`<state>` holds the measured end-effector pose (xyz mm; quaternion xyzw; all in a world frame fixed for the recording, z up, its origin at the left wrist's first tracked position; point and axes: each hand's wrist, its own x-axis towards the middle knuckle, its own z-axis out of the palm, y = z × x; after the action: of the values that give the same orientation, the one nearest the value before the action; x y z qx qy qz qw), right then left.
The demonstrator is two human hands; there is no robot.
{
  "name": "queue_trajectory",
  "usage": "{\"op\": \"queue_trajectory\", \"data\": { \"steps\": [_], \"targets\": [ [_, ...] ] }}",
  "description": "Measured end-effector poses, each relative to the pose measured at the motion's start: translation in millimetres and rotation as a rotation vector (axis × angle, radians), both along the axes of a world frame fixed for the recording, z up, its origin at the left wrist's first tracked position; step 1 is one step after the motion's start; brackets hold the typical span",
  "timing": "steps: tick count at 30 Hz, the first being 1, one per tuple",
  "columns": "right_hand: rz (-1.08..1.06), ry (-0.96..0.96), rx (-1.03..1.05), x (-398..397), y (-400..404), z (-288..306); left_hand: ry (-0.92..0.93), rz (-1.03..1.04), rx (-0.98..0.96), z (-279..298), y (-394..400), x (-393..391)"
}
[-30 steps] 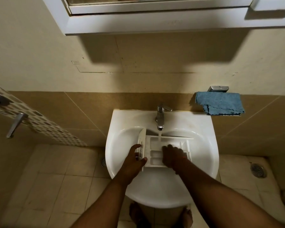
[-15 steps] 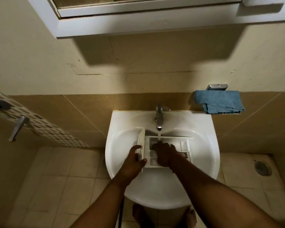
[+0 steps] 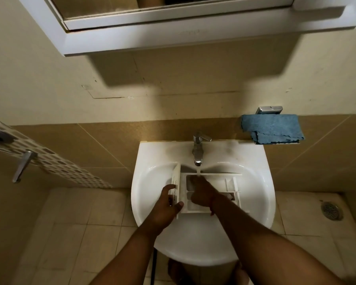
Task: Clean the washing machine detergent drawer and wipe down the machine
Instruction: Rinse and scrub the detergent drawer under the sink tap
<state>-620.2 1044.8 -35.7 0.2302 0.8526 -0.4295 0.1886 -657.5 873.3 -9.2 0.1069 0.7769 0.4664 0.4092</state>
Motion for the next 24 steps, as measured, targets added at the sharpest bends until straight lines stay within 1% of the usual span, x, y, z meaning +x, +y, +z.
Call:
{"op": "queue_trajectory", "data": {
  "steps": [1,2,3,5,6,7,8,9,10,11,12,13,16,17,18,19,20,21,22,24],
  "targets": [
    [-0.073,0.094,-0.095,-5.6,-8.6,1.7,0.003,0.001,0.0,0.3,0.1,-0.1],
    [-0.123,0.141,-0.118,-8.5,-16.3,3.7,0.005,0.003,0.003,0.4,0.1,-0.3],
    [-0.141,0.166,-0.084,-8.1,-21.9,1.7,0.006,0.002,0.005,0.4,0.4,-0.4],
    [-0.104,0.221,0.11,2.9,-19.6,-2.5,-0.003,-0.001,0.0,-0.4,-0.2,-0.6],
    [-0.106,0.27,0.238,11.3,-11.2,-5.9,-0.01,-0.002,0.0,-0.9,-0.7,-0.8],
    [-0.134,0.27,0.367,18.8,1.2,-8.9,-0.014,-0.005,0.002,-1.1,-0.9,-1.3],
    [-0.18,0.199,0.472,24.3,15.6,-8.0,-0.019,-0.007,0.006,-1.9,-1.4,-2.2],
    [-0.23,0.088,0.535,26.2,28.5,-8.4,-0.024,-0.008,0.007,-2.4,-1.5,-3.1],
    [-0.282,0.005,0.553,27.0,37.6,-8.4,-0.026,-0.011,0.004,-2.4,-2.0,-3.5],
    [-0.337,-0.036,0.521,25.4,41.0,-10.4,-0.023,-0.015,0.001,-2.1,-2.2,-3.8],
    [-0.383,-0.032,0.457,21.9,38.3,-10.7,-0.019,-0.021,-0.001,-1.8,-2.2,-4.2],
    [-0.383,0.0,0.379,17.8,29.7,-9.2,-0.016,-0.025,0.0,-2.1,-2.1,-4.3],
    [-0.181,0.217,0.165,3.7,-8.4,-2.1,0.005,-0.044,-0.004,-1.4,-1.8,-4.8],
    [-0.212,0.281,0.133,-2.4,-15.4,1.6,0.008,-0.05,-0.007,-1.7,-1.3,-5.4],
    [-0.366,0.318,0.085,-9.8,-16.0,4.7,0.004,-0.052,-0.011,-1.8,-1.4,-5.8],
    [-0.582,0.318,-0.003,-16.6,-12.4,5.4,0.003,-0.055,-0.016,-1.7,-1.3,-5.7],
    [-0.784,0.279,-0.145,-22.0,-6.7,6.4,0.007,-0.057,-0.02,-1.9,-1.5,-5.9],
    [-0.926,0.252,-0.343,-25.5,-1.6,4.7,0.01,-0.056,-0.024,-2.2,-1.8,-5.8],
    [-0.975,0.24,-0.529,-27.5,-0.4,3.3,0.009,-0.051,-0.025,-2.6,-2.4,-5.5],
    [-0.904,0.28,-0.782,-28.2,-8.6,4.7,0.004,-0.049,-0.014,-2.1,-2.4,-5.3]
  ]
}}
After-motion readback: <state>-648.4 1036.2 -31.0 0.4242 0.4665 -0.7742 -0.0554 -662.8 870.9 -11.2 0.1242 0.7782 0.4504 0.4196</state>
